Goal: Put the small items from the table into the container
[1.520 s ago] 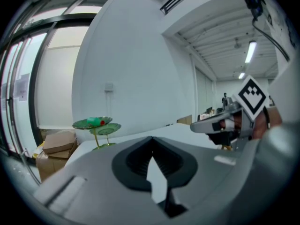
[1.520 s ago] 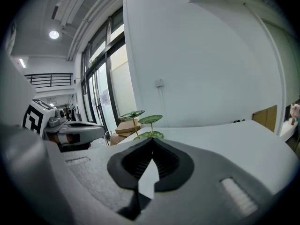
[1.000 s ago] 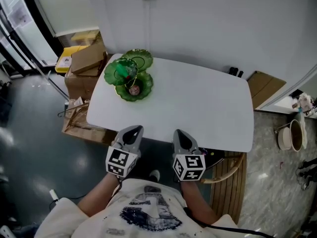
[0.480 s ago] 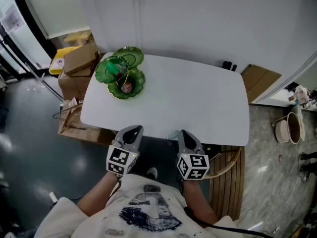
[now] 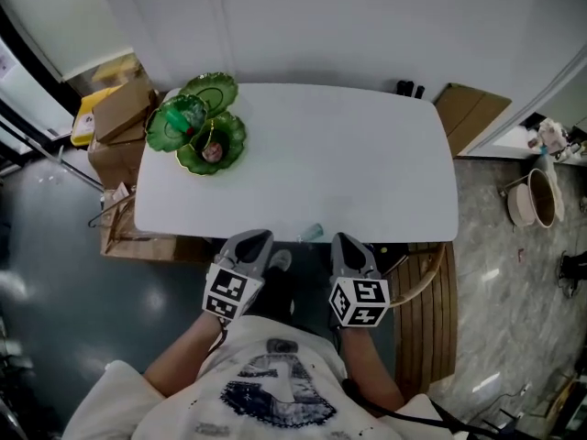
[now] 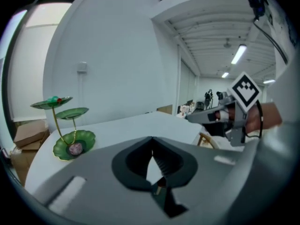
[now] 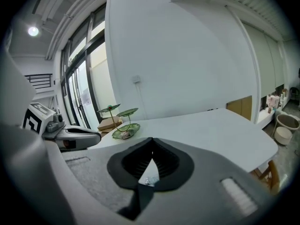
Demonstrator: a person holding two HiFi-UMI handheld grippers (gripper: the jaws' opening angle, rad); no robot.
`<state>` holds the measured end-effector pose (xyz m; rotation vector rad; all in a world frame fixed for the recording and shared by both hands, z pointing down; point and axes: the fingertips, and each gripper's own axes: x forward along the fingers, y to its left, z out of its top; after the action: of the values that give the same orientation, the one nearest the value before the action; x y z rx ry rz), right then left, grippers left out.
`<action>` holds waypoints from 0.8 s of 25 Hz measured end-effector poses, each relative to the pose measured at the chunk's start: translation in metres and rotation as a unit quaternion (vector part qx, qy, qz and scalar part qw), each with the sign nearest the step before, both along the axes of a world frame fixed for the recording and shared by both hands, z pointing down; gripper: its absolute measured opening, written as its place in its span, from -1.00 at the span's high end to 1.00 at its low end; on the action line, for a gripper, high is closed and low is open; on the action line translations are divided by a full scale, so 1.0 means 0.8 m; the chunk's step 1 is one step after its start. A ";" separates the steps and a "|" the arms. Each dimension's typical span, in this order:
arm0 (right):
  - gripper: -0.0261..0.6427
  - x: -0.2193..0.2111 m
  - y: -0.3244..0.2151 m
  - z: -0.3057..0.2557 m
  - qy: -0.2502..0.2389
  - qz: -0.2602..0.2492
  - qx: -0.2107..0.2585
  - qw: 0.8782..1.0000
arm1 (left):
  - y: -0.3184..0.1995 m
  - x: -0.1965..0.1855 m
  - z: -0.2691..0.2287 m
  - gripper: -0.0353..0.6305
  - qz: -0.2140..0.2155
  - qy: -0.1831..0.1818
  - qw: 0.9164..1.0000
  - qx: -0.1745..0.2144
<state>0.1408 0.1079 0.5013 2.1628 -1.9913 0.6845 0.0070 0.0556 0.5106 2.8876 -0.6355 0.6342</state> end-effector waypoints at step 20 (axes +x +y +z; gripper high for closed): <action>0.92 0.048 0.050 0.063 -0.006 0.062 -0.060 0.996 | 0.027 0.113 0.116 0.55 0.120 -0.054 0.988 -0.083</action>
<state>0.1790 0.1477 0.5518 2.2293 -1.7840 0.8130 0.0973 0.0769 0.6037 2.8096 -0.2315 0.8360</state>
